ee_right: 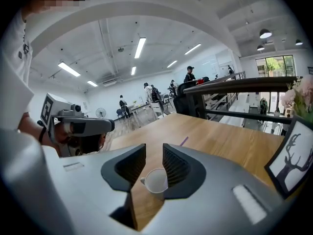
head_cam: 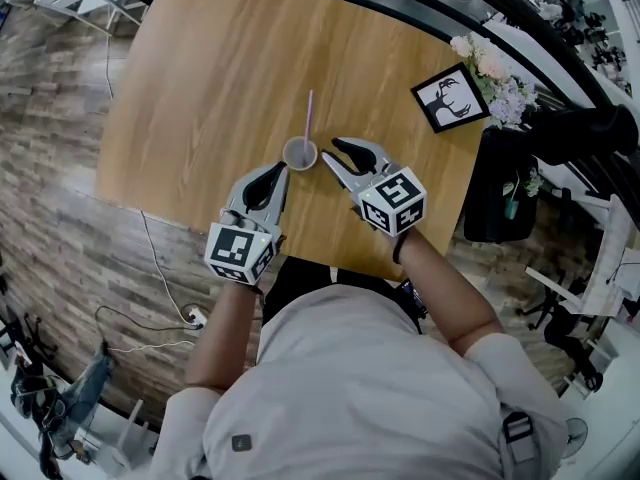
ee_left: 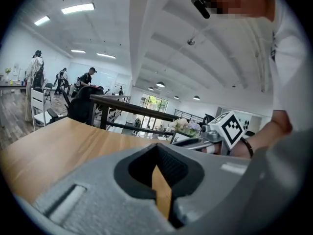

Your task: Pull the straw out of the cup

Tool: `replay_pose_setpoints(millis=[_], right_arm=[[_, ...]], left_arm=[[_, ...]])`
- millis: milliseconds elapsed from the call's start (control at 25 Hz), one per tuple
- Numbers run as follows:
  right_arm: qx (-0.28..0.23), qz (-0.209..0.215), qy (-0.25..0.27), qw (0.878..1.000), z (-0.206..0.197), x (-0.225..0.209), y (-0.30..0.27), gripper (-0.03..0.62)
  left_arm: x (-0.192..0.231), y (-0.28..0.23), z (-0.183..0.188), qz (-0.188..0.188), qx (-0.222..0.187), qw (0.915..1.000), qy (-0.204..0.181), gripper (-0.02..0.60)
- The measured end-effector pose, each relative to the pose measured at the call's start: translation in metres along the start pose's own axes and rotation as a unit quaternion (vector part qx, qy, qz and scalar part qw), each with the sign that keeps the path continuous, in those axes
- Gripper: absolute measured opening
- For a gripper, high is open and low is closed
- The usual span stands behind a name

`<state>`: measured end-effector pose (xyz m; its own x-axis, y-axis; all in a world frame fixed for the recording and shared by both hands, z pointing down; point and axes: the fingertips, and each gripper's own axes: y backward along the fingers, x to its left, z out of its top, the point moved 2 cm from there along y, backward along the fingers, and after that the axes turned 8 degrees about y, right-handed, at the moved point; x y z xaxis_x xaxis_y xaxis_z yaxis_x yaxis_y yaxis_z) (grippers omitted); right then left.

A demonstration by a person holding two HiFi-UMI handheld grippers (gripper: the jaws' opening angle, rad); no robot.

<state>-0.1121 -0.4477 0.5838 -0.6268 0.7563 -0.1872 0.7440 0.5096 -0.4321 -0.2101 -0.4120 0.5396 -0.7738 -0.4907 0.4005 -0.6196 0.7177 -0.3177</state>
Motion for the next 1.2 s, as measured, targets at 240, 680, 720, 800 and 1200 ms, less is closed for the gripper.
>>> replay_pose_setpoints(millis=[240,680,720,800,1200], right_arm=[[0.026,-0.005,-0.026,0.999,-0.022,-0.019,-0.040,0.130],[0.072,-0.003,-0.059,0.996,-0.063,-0.036,-0.091,0.132],[0.076,-0.002,-0.061,0.995,-0.067,-0.036,-0.095,0.132],[0.080,0.001,-0.067,0.995,-0.071,-0.037,-0.099,0.132],[0.080,0.014,-0.070,0.994,-0.080,-0.037,-0.110,0.045]], left_arm=[[0.032,-0.021,-0.010,-0.006,0.017,0.9998,0.004,0.005],[0.071,-0.040,-0.027,-0.002,0.032,0.9992,0.026,0.005],[0.071,-0.041,-0.028,-0.003,0.033,0.9991,0.027,0.005],[0.072,-0.044,-0.029,-0.005,0.035,0.9991,0.026,0.005],[0.075,-0.041,-0.042,-0.001,0.043,0.9984,0.037,0.005]])
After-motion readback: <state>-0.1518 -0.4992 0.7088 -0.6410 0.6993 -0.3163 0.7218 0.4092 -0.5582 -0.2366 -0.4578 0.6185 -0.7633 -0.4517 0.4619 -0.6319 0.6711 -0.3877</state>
